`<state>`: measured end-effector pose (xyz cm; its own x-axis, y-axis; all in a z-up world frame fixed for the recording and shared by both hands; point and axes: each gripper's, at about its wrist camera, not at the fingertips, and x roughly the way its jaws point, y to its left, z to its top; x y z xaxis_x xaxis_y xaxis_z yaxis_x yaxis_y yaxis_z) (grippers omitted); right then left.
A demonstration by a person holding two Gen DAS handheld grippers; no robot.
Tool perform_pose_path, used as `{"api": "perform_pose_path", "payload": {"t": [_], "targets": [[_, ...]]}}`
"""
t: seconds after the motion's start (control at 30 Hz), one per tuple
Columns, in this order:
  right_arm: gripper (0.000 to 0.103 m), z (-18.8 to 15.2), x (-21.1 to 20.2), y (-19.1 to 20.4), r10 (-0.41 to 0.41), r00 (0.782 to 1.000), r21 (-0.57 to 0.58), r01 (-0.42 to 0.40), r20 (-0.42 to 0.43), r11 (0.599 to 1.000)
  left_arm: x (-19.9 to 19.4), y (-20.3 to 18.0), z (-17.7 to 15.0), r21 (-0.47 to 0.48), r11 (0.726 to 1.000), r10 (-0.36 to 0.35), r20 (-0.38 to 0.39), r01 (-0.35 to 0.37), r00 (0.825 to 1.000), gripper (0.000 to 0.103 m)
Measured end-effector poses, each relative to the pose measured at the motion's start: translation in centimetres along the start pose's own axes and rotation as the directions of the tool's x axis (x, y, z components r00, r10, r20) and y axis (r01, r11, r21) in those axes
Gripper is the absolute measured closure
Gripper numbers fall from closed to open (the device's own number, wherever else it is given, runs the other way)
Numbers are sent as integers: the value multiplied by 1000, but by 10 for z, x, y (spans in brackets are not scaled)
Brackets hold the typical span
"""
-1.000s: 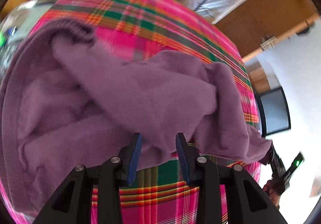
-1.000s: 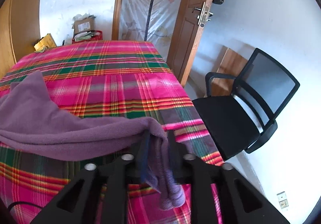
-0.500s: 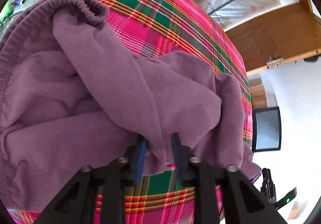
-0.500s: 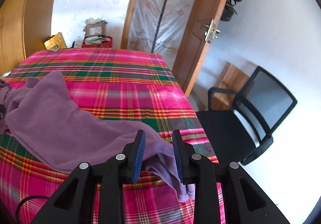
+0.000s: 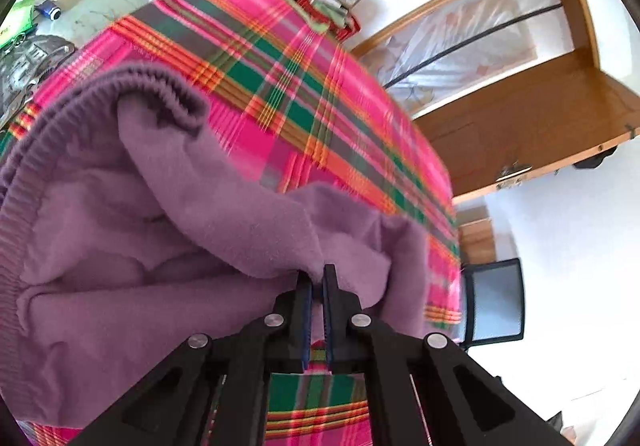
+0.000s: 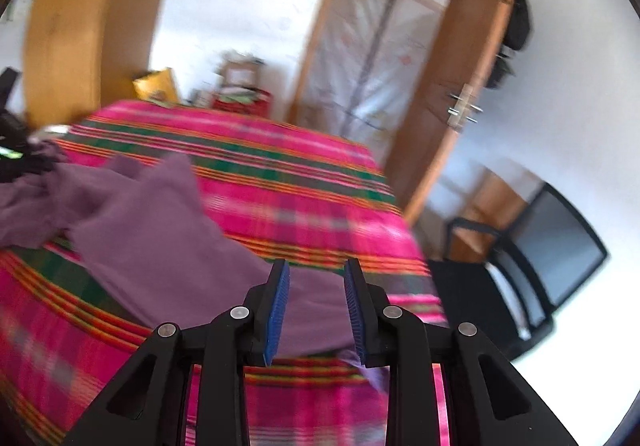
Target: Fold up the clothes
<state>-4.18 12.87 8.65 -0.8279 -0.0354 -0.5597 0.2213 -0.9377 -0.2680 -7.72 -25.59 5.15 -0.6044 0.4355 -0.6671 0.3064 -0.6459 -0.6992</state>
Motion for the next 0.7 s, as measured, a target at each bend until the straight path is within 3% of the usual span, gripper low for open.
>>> {"api": "perform_pose_path", "payload": {"t": [0.13, 0.27, 0.37, 0.57, 0.7], "targets": [[74, 8, 7, 29, 180, 984, -29, -180, 12, 983, -13, -11, 6, 5, 999, -50, 51, 50, 997, 99], [74, 11, 17, 56, 322, 947, -72, -321, 0, 944, -20, -16, 8, 30, 998, -55, 58, 53, 997, 98], [74, 9, 27, 73, 419, 908, -86, -420, -32, 904, -22, -18, 9, 32, 998, -51, 64, 49, 997, 98], [74, 5, 36, 101, 495, 867, -141, -498, -62, 856, -29, -19, 13, 21, 997, -81, 93, 80, 992, 98], [73, 0, 43, 123, 489, 866, -189, -499, -101, 846, -34, -20, 16, 11, 995, -104, 107, 103, 989, 98]]}}
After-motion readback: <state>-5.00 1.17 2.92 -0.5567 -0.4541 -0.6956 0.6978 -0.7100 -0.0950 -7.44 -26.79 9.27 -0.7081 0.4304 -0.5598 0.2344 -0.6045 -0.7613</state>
